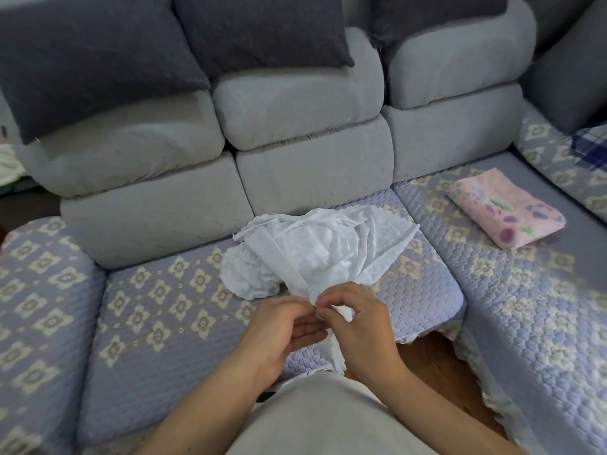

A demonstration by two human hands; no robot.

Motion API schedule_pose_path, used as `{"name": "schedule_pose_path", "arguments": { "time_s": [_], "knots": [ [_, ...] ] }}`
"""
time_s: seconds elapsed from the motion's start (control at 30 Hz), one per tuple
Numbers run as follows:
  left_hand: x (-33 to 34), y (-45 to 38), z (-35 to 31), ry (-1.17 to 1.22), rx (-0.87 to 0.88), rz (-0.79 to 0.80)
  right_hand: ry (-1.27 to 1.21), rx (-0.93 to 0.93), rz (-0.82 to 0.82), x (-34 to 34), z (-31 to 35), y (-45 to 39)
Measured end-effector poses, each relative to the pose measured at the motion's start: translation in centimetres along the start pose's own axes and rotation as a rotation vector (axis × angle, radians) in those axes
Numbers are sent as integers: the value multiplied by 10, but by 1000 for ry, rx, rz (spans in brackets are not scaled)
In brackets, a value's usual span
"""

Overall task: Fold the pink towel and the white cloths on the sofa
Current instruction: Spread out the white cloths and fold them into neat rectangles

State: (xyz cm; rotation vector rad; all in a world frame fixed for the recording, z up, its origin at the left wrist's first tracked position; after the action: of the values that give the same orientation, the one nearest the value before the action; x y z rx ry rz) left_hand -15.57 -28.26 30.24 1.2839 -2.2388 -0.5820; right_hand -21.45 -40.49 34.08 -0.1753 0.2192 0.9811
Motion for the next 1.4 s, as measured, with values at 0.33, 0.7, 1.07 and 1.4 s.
{"name": "schedule_pose_path", "arguments": {
  "time_s": [0.33,0.7,1.07,1.4],
  "knots": [
    [-1,-1,5,32,-47,14,13,-9,30,4,-3,-1],
    [-10,-2,3,65,-43,-33,-91,107,61,8,-12,0],
    [-15,-7,4,41,-57,-17,-189,189,100,13,-13,1],
    [-12,-12,-7,-254,196,37,-246,286,47,11,-23,-2]
  ]
}}
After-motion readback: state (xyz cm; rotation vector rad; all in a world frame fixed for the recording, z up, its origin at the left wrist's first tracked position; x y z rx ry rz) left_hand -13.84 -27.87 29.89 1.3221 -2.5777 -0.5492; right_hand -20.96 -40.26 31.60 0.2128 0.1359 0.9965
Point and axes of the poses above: each hand's wrist, its own y-axis away from the middle knuckle, its own x-axis out of the palm, z = x × y, the point moved 10 cm from there along -y, towards the middle knuckle, and after that the axes turned 3 degrees about x, right-handed, at the moved point
